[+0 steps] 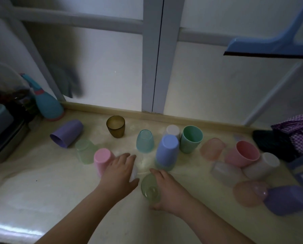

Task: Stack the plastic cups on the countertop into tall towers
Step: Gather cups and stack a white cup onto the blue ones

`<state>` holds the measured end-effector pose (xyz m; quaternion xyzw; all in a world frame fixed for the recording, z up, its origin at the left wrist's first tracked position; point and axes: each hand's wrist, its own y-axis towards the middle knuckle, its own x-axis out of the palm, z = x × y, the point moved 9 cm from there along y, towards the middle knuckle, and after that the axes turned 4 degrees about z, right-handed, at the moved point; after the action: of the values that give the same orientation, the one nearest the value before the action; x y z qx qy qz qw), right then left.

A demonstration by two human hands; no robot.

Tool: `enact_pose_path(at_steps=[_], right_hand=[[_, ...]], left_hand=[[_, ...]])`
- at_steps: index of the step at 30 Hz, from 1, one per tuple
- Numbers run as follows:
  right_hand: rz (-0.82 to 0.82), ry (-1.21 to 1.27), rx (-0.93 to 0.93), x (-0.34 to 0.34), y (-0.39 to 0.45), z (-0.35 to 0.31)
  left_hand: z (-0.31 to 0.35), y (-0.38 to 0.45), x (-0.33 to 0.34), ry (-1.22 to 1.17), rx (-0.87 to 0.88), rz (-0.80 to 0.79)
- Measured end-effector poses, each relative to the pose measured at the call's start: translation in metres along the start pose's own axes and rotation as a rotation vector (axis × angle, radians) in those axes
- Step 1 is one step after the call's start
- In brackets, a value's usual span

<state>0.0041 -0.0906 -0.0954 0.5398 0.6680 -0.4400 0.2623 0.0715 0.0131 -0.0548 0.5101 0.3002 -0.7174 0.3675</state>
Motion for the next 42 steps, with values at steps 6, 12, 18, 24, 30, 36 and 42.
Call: enact_pose_path(at_steps=[6,12,18,24,30,36,42], right_hand=[[0.103,-0.022,0.024,-0.043,-0.014,0.016],[0.346,0.005,0.191,-0.108,-0.052,0.073],[0.46,-0.062,0.427,-0.146,-0.12,0.146],[0.57,-0.102,0.679,-0.16,-0.199,0.227],[0.565,0.061,0.841,-0.155,-0.226,0.303],[0.496,0.191,0.787,-0.139,-0.207,0.328],[0.492,0.161,0.688,-0.158,-0.207,0.334]], left_hand=[[0.03,0.027,-0.03,-0.01,0.056,0.055],[0.103,0.048,-0.064,-0.134,0.271,0.189],[0.212,0.062,-0.034,-0.163,0.521,0.091],[0.279,0.061,0.027,-0.092,0.603,-0.057],[0.317,0.066,0.053,-0.075,0.589,-0.094],[0.337,0.072,0.071,-0.1,0.565,-0.095],[0.363,0.092,0.069,-0.075,0.594,0.011]])
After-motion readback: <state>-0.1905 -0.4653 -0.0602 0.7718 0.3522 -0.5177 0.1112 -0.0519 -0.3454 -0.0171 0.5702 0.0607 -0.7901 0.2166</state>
